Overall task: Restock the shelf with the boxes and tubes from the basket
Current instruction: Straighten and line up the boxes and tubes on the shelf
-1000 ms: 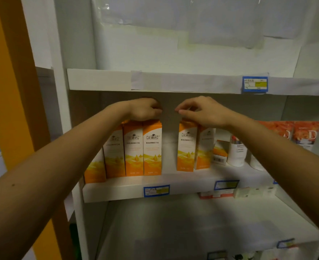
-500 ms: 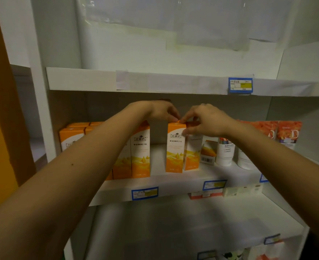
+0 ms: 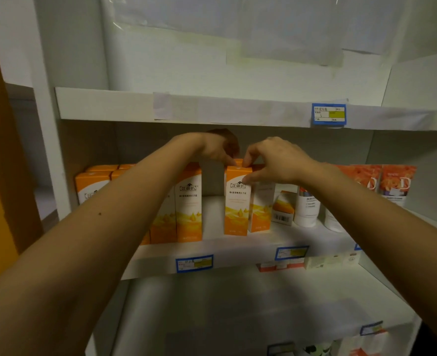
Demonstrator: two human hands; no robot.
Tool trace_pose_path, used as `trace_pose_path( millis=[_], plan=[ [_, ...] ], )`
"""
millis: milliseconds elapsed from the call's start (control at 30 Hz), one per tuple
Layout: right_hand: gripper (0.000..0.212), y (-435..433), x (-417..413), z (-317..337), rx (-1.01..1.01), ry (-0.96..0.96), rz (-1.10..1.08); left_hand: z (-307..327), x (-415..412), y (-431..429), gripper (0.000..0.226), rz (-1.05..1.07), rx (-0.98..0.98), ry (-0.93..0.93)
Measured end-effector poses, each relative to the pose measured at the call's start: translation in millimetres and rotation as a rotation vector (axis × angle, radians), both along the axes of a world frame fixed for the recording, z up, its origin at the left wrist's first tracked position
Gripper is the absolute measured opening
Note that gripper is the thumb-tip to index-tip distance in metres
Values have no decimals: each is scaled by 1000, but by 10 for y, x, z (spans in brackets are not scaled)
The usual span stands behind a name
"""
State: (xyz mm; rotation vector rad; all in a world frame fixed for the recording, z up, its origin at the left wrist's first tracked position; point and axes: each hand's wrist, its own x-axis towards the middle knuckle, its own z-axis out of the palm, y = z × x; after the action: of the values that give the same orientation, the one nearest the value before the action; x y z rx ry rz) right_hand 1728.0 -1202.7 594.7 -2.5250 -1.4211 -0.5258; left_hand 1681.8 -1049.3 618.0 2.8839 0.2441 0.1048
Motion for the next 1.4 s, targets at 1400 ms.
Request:
trace_pose_path(
  millis=[1400],
  plan=[
    [41,299,-33,25,46,215,195,63,-319,275,22,100,-27,62]
  ],
)
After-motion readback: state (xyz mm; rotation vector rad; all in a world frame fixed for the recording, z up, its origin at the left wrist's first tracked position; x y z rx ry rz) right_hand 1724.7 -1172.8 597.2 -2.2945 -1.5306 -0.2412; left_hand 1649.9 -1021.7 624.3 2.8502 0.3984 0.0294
